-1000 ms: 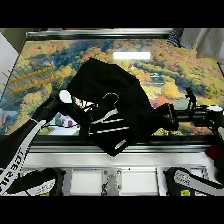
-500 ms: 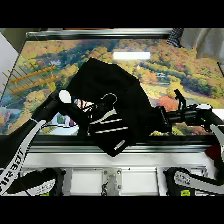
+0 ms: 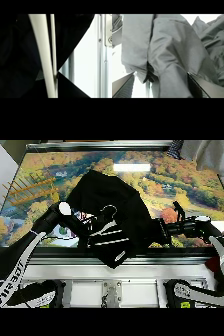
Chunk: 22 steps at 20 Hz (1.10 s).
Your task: Fold the clothes and pants, and hang the long-sleeved shirts on hangers.
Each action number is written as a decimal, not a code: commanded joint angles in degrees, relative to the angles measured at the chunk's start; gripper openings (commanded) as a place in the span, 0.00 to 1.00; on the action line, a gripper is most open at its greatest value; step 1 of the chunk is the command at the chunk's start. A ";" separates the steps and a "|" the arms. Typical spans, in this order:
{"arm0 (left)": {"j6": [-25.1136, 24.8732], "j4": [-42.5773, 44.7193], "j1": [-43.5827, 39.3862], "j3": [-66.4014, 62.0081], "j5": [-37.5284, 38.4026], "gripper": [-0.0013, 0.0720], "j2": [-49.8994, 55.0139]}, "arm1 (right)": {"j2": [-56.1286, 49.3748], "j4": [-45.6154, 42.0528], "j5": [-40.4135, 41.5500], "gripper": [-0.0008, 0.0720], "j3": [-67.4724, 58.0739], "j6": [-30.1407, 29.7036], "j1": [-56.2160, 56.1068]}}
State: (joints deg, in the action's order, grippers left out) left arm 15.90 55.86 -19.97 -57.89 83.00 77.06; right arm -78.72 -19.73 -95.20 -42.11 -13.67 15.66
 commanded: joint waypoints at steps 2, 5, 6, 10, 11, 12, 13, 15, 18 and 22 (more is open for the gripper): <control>-0.02 -0.42 -0.04 -0.07 -0.11 0.04 0.02 | -0.04 0.07 -0.13 1.00 0.04 0.04 -0.04; -0.02 -0.42 -0.04 -0.07 -0.11 0.03 0.02 | -0.04 0.04 0.52 0.99 0.04 0.02 -0.04; -0.02 -0.42 -0.04 -0.07 -0.11 0.04 0.02 | -0.04 0.07 0.81 0.99 0.04 0.02 -0.04; -0.02 -0.42 -0.04 -0.07 -0.11 0.03 0.02 | 0.00 0.04 0.63 0.05 0.04 0.04 -0.04; -0.02 -0.39 -0.04 -0.07 -0.13 0.03 0.02 | 0.00 0.39 0.70 0.03 0.04 0.15 -0.04; -0.02 -0.42 -0.04 -0.07 -0.13 0.04 0.02 | 0.00 1.03 0.68 0.03 0.04 0.17 -0.04; -0.04 -0.37 -0.04 -0.07 -0.13 0.03 0.02 | 0.00 1.84 0.68 0.03 0.04 0.20 -0.04; -0.04 -0.37 -0.04 -0.07 -0.17 0.03 0.02 | 0.00 2.27 0.68 0.03 0.04 0.20 -0.04; -0.02 -0.02 -0.04 -0.07 -0.15 0.04 0.02 | 0.00 2.40 0.68 0.03 0.04 0.20 -0.04; 0.00 0.17 -0.04 -0.07 -0.07 0.04 0.02 | 0.00 3.17 0.72 0.02 0.04 0.17 -0.04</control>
State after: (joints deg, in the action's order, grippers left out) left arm 15.90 56.21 -19.97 -57.89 82.85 77.08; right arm -78.72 -17.17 -94.48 -42.09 -13.52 15.66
